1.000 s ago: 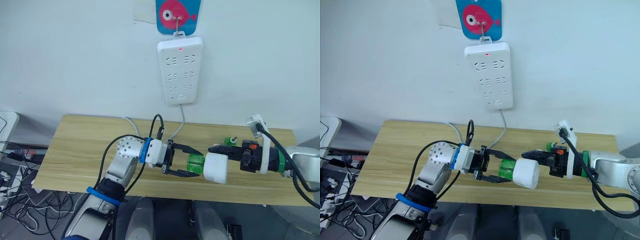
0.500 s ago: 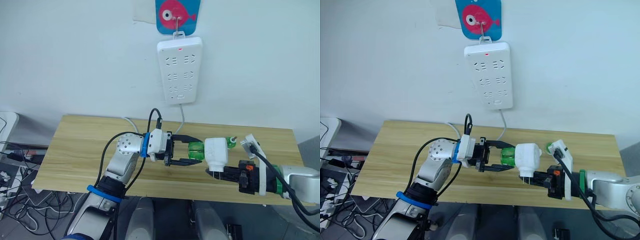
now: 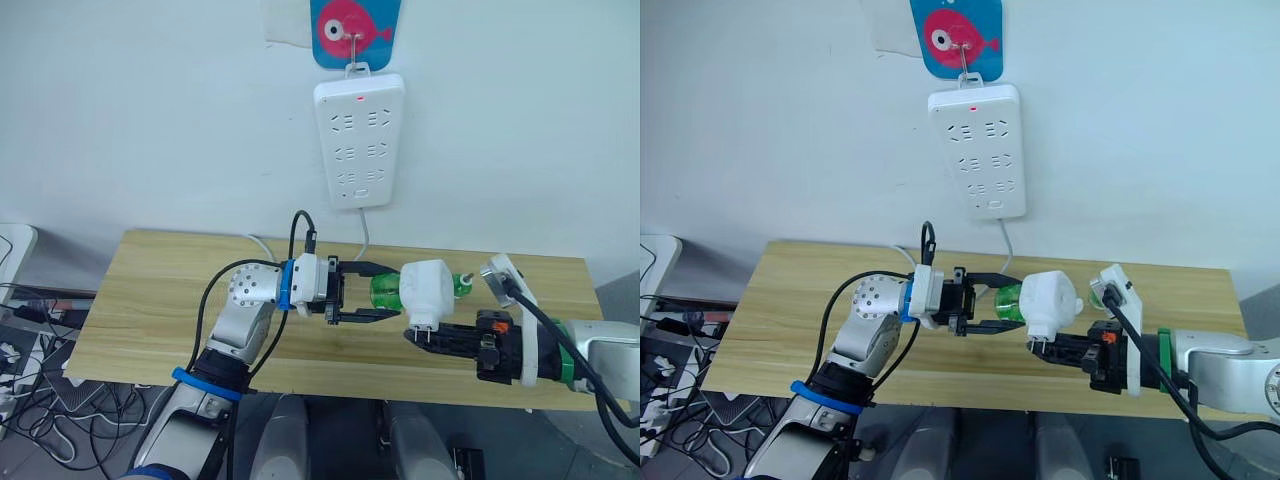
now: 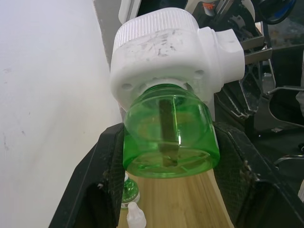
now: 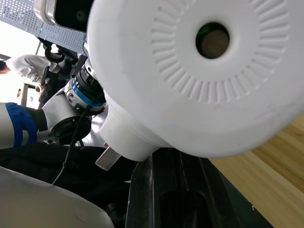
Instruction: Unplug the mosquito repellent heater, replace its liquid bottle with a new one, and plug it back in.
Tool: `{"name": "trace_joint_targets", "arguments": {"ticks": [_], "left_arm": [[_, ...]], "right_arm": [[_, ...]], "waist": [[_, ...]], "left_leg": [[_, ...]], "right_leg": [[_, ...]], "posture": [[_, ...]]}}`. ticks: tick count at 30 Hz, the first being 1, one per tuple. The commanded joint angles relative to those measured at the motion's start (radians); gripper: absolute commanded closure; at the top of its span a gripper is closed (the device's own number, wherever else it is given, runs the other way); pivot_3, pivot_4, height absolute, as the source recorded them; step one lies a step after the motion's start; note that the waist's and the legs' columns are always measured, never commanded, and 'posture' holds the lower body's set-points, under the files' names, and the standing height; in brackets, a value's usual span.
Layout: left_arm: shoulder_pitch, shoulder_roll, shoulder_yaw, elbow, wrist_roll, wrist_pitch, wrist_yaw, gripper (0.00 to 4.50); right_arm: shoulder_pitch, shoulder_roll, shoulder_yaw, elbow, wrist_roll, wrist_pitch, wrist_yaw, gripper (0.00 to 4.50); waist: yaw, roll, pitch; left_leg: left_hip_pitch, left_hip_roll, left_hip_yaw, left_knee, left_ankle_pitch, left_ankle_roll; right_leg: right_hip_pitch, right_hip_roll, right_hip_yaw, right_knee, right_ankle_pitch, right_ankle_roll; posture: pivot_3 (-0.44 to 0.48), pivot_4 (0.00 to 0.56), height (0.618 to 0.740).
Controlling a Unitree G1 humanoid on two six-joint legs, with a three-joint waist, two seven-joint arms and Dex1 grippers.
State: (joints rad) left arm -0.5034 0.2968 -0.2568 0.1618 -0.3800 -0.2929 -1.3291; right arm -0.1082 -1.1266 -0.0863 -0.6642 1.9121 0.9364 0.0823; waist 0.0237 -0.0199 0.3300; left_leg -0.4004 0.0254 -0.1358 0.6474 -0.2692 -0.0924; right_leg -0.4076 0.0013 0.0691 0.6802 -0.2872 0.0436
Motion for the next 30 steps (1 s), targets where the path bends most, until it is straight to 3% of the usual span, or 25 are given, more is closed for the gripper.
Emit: {"name": "trace_joint_targets", "arguments": {"ticks": [1,10,17,20,23,25,30], "left_arm": [[0.024,0.015,-0.059,-0.001,0.056,-0.007,-0.036,2.24],[0.015,0.004,-0.047,-0.008,0.022,0.013,-0.031,2.24],[0.014,0.011,-0.038,-0.015,0.008,0.071,-0.028,2.24],[0.025,0.026,-0.039,-0.050,-0.032,0.177,-0.045,2.24],[0.032,0.066,-0.045,-0.090,-0.079,0.303,-0.095,2.24],[0.033,0.093,-0.047,-0.107,-0.100,0.376,-0.123,2.24],[0.039,0.153,-0.050,-0.132,-0.136,0.510,-0.185,2.24]], "right_arm": [[-0.058,0.011,-0.029,-0.032,0.060,-0.082,0.030,4.46],[-0.006,-0.009,-0.033,-0.030,0.055,-0.043,0.017,4.46],[0.121,-0.046,-0.128,-0.052,-0.063,0.023,0.126,4.46],[0.157,-0.056,-0.181,-0.068,-0.144,0.031,0.184,4.46],[0.254,-0.083,-0.289,-0.131,-0.383,0.039,0.371,3.89],[0.347,-0.101,-0.351,-0.168,-0.592,-0.011,0.529,3.22],[0.565,-0.069,-0.433,-0.118,-1.141,-0.382,0.868,1.51]], "waist": [[0.000,0.000,0.000],[0.000,0.000,0.000],[0.000,0.000,0.000],[0.000,0.000,0.000],[0.000,0.000,0.000],[0.000,0.000,0.000],[0.000,0.000,0.000]], "left_leg": [[0.000,0.000,0.000,0.000,0.000,0.000],[0.000,0.000,0.000,0.000,0.000,0.000],[0.000,0.000,0.000,0.000,0.000,0.001],[0.000,0.000,0.000,0.000,0.000,0.000],[0.000,0.000,0.000,0.000,0.000,0.000],[0.001,0.000,0.000,-0.001,0.000,0.000],[0.001,0.000,0.000,0.000,0.000,0.000]], "right_leg": [[0.000,0.000,0.000,0.000,0.000,0.000],[0.000,0.000,0.000,0.000,0.000,0.000],[0.000,0.000,0.000,0.000,0.000,0.000],[0.000,0.000,0.000,0.001,0.000,0.000],[0.000,0.001,0.000,0.000,0.000,0.000],[0.000,0.001,0.000,0.000,0.000,0.000],[0.000,0.001,0.000,0.000,-0.002,0.003]], "posture": [[0.116,0.304,0.740],[0.118,0.309,0.740],[0.119,0.311,0.740],[0.119,0.313,0.740],[0.121,0.313,0.740],[0.115,0.316,0.740],[0.111,0.317,0.740]]}}
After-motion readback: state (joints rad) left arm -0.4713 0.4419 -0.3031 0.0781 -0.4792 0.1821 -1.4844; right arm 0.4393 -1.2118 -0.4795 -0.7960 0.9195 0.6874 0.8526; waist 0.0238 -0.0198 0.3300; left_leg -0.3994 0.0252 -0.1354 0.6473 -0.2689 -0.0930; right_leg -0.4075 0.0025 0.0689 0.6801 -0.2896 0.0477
